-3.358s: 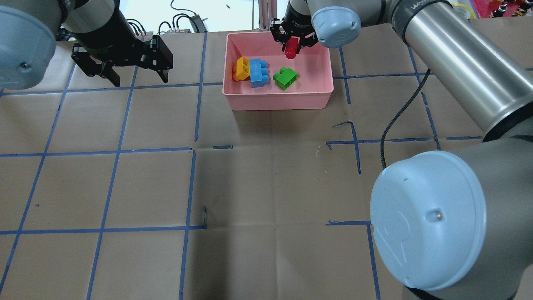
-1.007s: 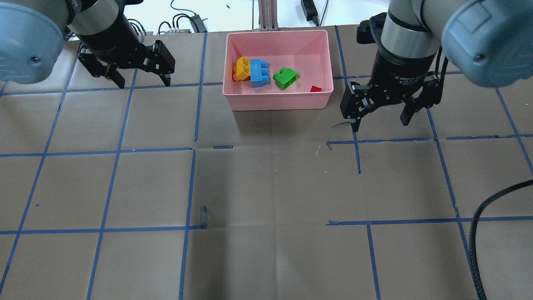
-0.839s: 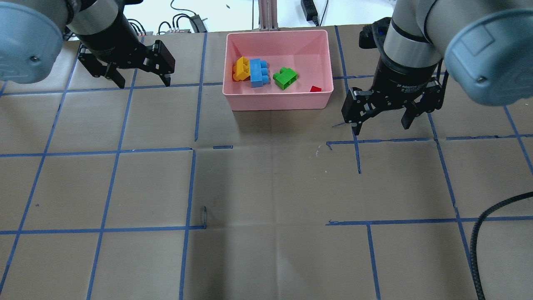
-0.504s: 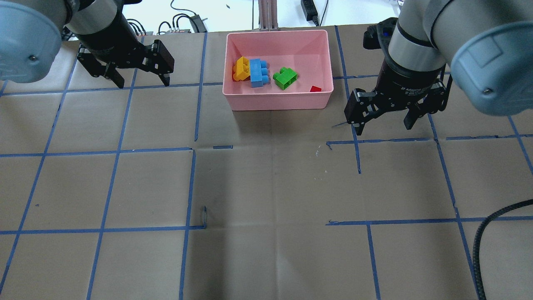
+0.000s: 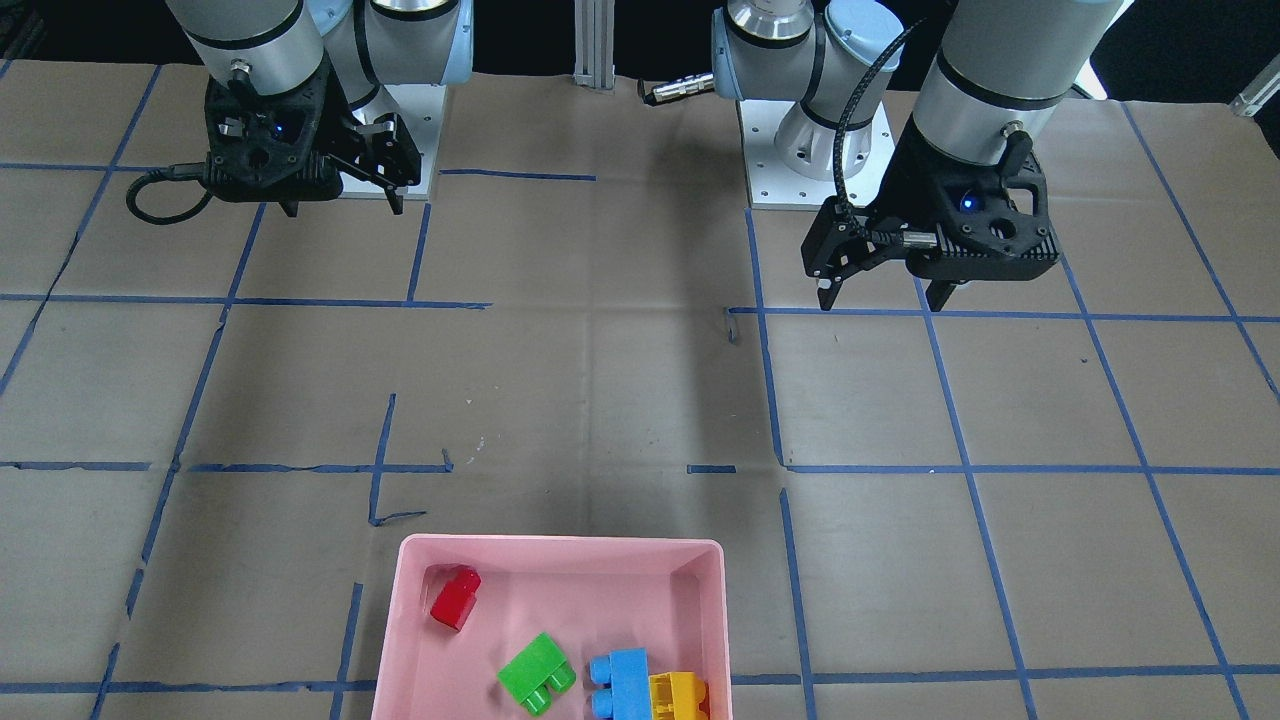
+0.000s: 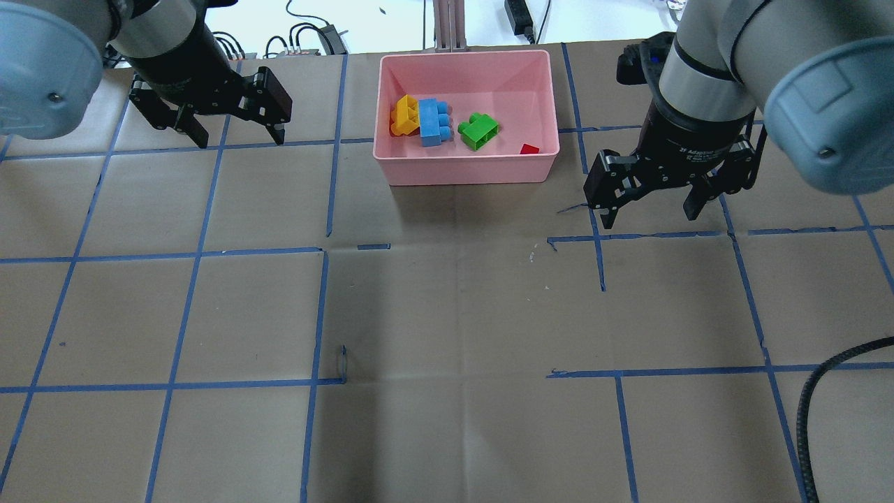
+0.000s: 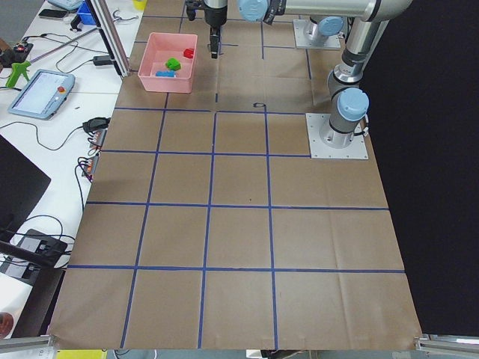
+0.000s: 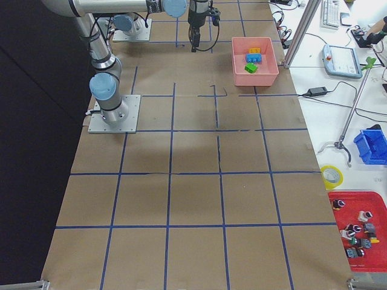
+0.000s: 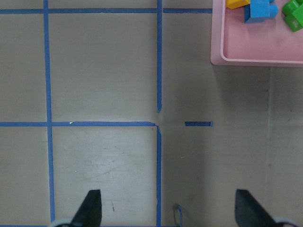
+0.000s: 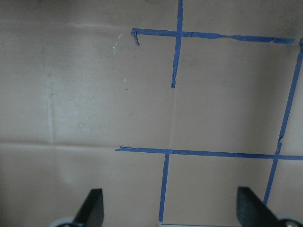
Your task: Put all blocks into box
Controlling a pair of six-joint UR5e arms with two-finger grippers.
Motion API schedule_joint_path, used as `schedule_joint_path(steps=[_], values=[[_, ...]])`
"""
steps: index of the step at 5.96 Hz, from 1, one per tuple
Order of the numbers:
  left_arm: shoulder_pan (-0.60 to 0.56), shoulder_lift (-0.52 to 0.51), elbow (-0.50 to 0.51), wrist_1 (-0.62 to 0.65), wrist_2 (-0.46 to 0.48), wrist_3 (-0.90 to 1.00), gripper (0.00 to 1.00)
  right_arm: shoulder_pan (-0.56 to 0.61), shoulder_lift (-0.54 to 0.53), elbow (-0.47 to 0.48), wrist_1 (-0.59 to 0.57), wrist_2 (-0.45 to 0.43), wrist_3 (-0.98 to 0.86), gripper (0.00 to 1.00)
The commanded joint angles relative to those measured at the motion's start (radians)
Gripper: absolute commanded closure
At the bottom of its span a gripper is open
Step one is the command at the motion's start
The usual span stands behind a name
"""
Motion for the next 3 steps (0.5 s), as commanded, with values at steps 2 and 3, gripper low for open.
schedule_joint_path(steps=[2, 3], values=[[0.0, 0.002, -0.002, 0.002, 0.0, 0.0, 0.0, 0.0, -0.001, 0.0, -0.009, 0.004, 0.0, 0.0], [0.0, 0.002, -0.002, 0.002, 0.0, 0.0, 0.0, 0.0, -0.001, -0.005, -0.009, 0.007, 0.0, 0.0]])
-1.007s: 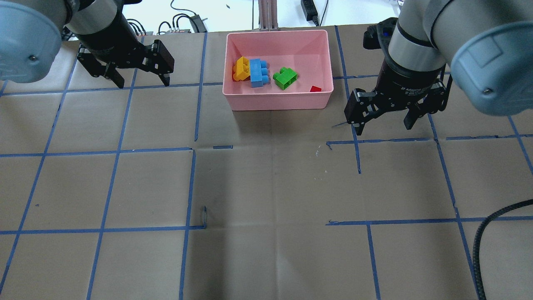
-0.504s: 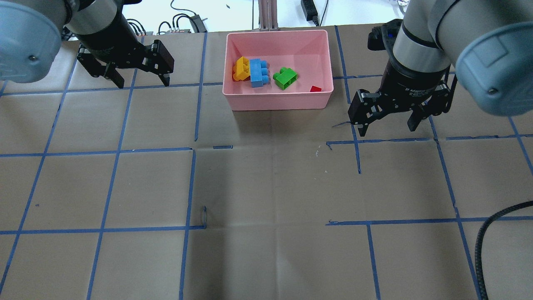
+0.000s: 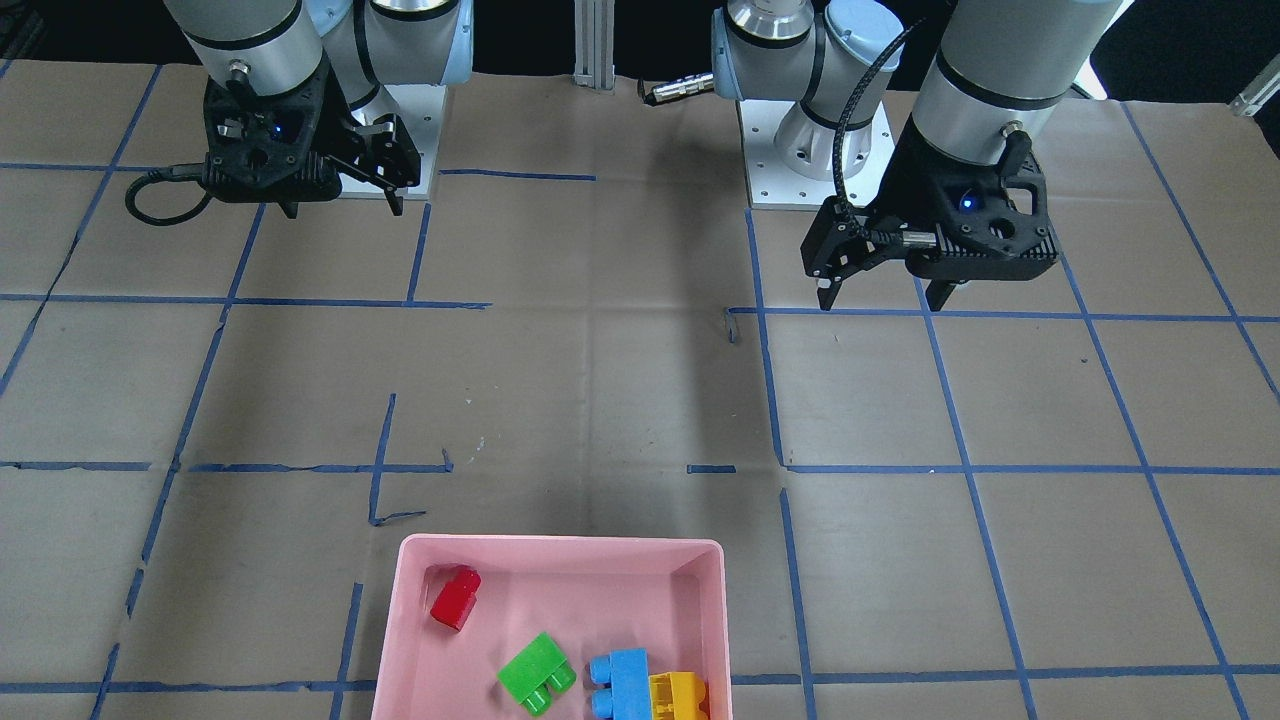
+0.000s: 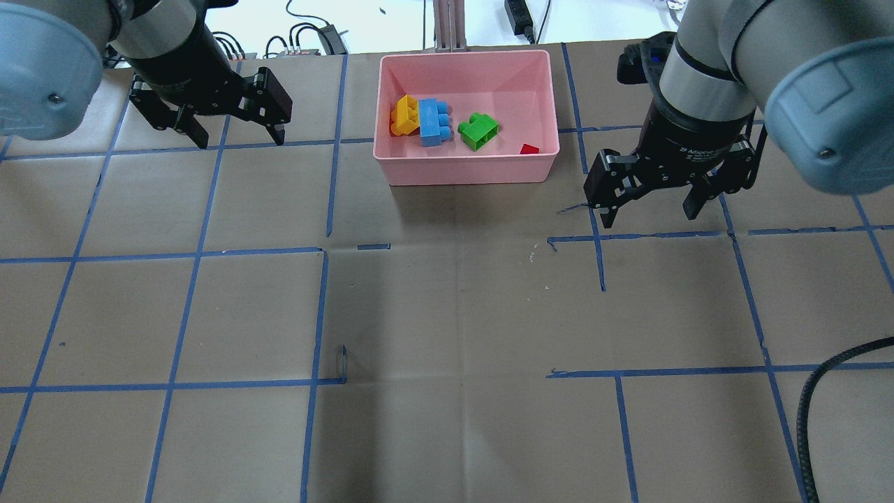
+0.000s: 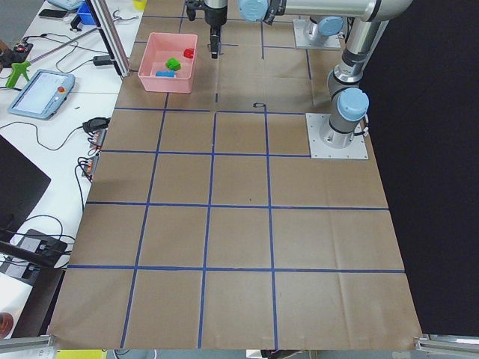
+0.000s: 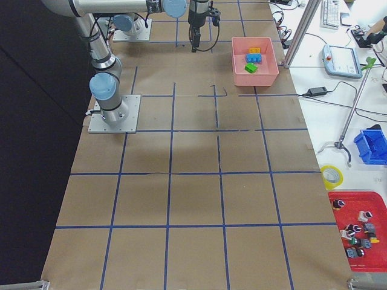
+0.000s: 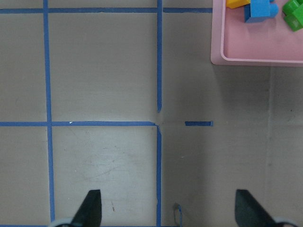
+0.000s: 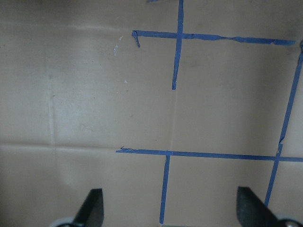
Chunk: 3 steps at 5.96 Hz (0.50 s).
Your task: Put all blocks into box
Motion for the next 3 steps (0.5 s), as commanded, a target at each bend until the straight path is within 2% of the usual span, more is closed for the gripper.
schedule_joint_path(steps=[1, 3], values=[[0.0, 0.0, -0.002, 0.0, -0.001, 0.0, 0.0, 0.003, -0.003, -0.005, -0.001, 0.003, 0.001, 0.0], [0.0, 0.0, -0.005, 0.0, -0.002, 0.0, 0.0, 0.008, -0.007, -0.014, -0.001, 0.012, 0.003, 0.0]])
